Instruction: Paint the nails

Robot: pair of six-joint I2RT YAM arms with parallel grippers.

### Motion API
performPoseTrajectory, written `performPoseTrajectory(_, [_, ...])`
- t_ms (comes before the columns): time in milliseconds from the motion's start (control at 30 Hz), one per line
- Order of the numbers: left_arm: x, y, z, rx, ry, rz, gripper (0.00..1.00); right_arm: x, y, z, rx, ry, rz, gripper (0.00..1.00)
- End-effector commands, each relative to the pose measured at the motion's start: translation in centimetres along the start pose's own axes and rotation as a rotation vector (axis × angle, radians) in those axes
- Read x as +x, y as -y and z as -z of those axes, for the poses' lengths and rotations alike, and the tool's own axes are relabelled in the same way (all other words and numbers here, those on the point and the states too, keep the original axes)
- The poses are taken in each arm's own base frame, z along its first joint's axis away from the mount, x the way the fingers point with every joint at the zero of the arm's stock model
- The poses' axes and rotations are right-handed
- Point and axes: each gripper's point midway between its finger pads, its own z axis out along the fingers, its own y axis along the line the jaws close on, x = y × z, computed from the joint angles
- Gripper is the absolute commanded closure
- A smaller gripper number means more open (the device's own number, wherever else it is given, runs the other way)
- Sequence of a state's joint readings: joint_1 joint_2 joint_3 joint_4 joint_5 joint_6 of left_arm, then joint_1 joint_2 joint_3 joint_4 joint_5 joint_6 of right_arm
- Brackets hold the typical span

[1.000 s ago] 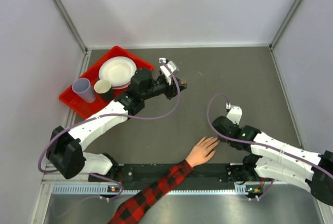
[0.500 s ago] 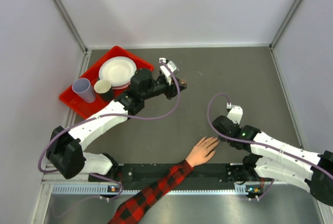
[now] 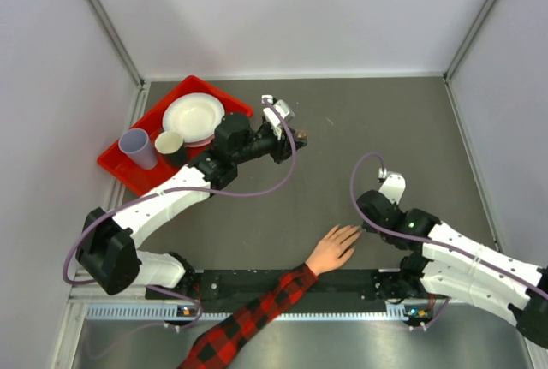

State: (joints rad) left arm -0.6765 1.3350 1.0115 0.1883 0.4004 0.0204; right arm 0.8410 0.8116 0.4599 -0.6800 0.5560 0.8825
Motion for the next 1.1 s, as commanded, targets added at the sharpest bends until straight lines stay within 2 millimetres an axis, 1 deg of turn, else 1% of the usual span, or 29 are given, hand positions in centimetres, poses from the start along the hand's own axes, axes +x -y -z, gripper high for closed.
performPoseTrajectory(0, [-2.4, 0.0, -0.2, 0.008, 0.078, -0.022, 1.00, -1.5, -1.3, 1.6, -0.074, 0.002, -0.029, 1.00])
performPoseTrajectory(100, [-2.5, 0.0, -0.2, 0.010, 0.079, -0.020, 1.00, -0.9, -1.5, 1.4, -0.083, -0.021, -0.020, 1.00])
performPoseTrajectory(233, [-2.6, 0.0, -0.1, 0.010, 0.081, -0.022, 1.00, -0.3, -2.3, 0.7, -0.106, -0.042, -0.007, 1.00])
performPoseTrajectory(467, [-2.5, 0.0, -0.1, 0.008, 0.081, -0.022, 1.00, 0.1, -2.7, 0.2, -0.110, -0.050, -0.001, 1.00])
performPoseTrajectory(600, [-2.6, 0.0, -0.1, 0.010, 0.082, -0.021, 1.00, 0.6, -2.3, 0.0, -0.091, -0.068, 0.001, 1.00])
performPoseTrajectory(667, [-2.6, 0.0, -0.1, 0.010, 0.082, -0.019, 1.00, 0.7, -1.8, 0.0, -0.069, -0.069, 0.000, 1.00])
performPoseTrajectory(867, [-2.5, 0.0, -0.2, 0.014, 0.081, -0.019, 1.00, 0.5, -0.9, 0.2, -0.021, -0.063, -0.009, 1.00])
performPoseTrajectory(1067, [-2.5, 0.0, -0.3, 0.014, 0.081, -0.017, 1.00, 0.5, -0.7, 0.1, -0.007, -0.058, -0.011, 1.00])
